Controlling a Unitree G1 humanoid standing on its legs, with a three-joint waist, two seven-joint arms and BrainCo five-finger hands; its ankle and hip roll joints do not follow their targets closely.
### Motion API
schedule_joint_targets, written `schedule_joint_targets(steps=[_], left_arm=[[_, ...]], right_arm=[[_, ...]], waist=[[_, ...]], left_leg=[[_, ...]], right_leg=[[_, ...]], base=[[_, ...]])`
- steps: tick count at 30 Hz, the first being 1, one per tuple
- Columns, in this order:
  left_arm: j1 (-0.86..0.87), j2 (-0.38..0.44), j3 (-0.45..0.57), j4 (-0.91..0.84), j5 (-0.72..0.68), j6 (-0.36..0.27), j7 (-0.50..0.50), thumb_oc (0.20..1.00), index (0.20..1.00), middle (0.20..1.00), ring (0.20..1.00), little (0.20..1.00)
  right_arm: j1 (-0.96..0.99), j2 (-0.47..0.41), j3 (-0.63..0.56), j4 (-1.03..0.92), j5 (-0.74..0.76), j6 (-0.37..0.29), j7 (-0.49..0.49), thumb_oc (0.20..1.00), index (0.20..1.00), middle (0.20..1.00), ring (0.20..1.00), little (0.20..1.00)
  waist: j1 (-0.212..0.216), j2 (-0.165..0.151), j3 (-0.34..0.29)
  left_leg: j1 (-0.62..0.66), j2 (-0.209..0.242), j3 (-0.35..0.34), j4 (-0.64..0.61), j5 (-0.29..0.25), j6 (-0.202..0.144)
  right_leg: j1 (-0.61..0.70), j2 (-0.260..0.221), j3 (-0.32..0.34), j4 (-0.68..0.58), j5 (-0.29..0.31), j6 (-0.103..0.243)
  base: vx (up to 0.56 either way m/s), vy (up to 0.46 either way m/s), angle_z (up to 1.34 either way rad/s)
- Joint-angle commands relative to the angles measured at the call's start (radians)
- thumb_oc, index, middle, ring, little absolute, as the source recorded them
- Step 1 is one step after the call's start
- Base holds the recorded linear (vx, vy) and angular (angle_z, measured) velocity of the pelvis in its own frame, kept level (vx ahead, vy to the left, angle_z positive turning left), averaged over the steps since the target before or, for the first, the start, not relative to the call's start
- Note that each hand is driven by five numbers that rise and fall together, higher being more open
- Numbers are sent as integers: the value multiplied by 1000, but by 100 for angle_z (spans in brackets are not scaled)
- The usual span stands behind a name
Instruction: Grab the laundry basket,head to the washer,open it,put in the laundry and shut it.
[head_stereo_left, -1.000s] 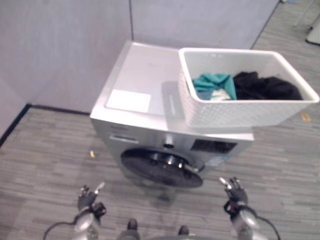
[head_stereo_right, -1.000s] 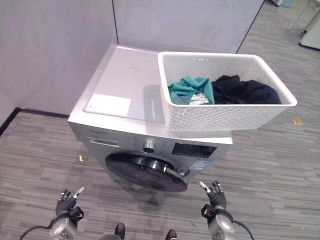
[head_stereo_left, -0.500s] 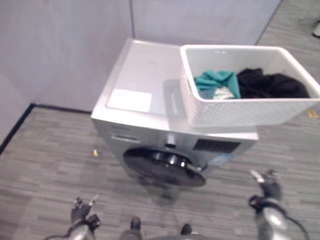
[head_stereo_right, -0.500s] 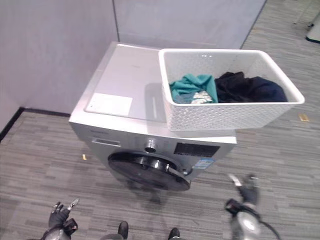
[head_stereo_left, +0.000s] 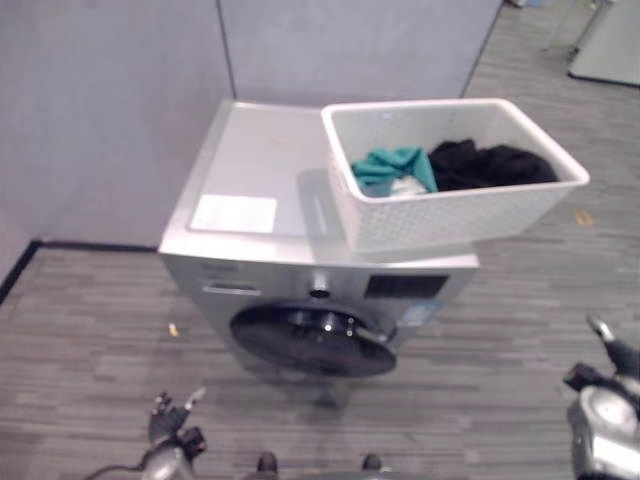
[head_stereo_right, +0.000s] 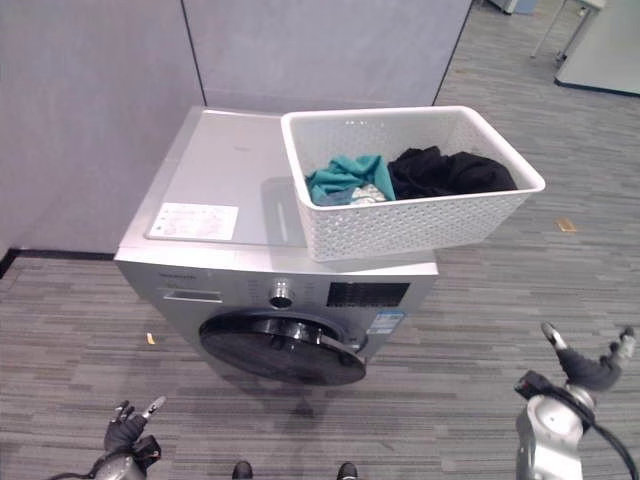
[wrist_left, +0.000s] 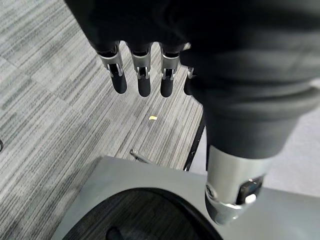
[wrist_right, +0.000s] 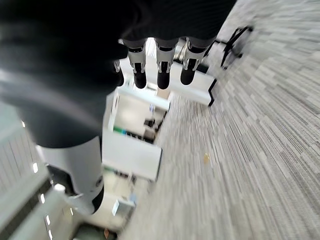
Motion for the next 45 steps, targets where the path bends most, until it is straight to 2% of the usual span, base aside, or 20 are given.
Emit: schedule_joint_targets(steps=[1,4,11,15,16,18,21,24,30,37,45], left_arm=[[-26,53,-10,-6,25,-40,-15,1000,1000,1000,1000,1000],[-16,79,-11,-1,22,-42,-19,1000,1000,1000,1000,1000],[8,90,-13,0,6,-43,-30,1000,1000,1000,1000,1000],[14,88,-22,-2,-19,-42,-38,1000,1000,1000,1000,1000],[10,85,-34,-16,-34,-47,-42,1000,1000,1000,1000,1000],[8,85,-41,-20,-40,-49,-43,1000,1000,1000,1000,1000],[7,85,-64,-51,-63,-54,-57,1000,1000,1000,1000,1000],[5,85,-74,-67,-74,-56,-63,1000,1000,1000,1000,1000],[6,81,-94,-88,-97,-54,-66,1000,1000,1000,1000,1000],[20,73,-79,-74,-100,-47,-72,1000,1000,1000,1000,1000],[29,69,-68,-75,-100,-41,-82,1000,1000,1000,1000,1000]], right_arm=[[-83,-153,-18,48,25,-19,28,1000,1000,1000,1000,1000],[-159,-271,9,155,9,11,35,1000,1000,1000,1000,1000],[-241,-404,-1,271,8,27,16,1000,1000,1000,1000,1000],[-305,-466,50,294,1,27,43,1000,1000,1000,1000,1000],[-347,-483,104,307,14,29,76,1000,1000,1000,1000,1000],[-372,-487,133,313,28,24,92,1000,1000,1000,1000,1000],[-493,-503,280,365,51,22,166,1000,1000,1000,1000,1000],[-585,-515,369,399,67,23,200,1000,1000,1000,1000,1000],[-707,-459,526,375,65,32,246,1000,1000,1000,1000,1000],[-690,-385,570,248,85,18,286,1000,1000,1000,1000,1000],[-634,-352,587,119,90,6,327,1000,1000,1000,1000,1000]], waist=[[35,30,13],[58,41,24],[75,62,32],[85,74,40],[88,78,44],[89,80,45],[100,83,49],[103,85,52],[113,86,63],[120,79,68],[120,69,61]], left_leg=[[-20,52,44,31,-53,20],[-33,49,32,42,-49,15],[-55,53,1,55,-41,6],[-63,59,-9,50,-27,-2],[-66,62,-11,49,-22,-5],[-67,64,-12,47,-20,-6],[-69,68,-9,43,-13,-10],[-71,67,-7,38,-9,-12],[-81,68,-13,36,-4,-12],[-85,63,-19,35,-6,-8],[-73,61,-14,31,-11,-6]], right_leg=[[3,-47,3,5,-78,41],[9,-48,-11,5,-84,38],[20,-42,-37,7,-99,26],[17,-34,-49,5,-106,20],[14,-30,-48,5,-108,17],[13,-29,-48,4,-108,17],[6,-25,-45,-2,-108,18],[-2,-25,-42,-2,-107,19],[-3,-20,-48,-2,-108,12],[-3,-23,-56,-2,-107,12],[4,-24,-54,-2,-106,13]], base=[[8,-23,11],[14,-47,14],[25,-64,19],[9,-58,9],[-3,-50,2],[1,-22,0],[12,-38,-1],[1,-7,-1],[1,-3,0],[0,0,0],[0,0,0]])
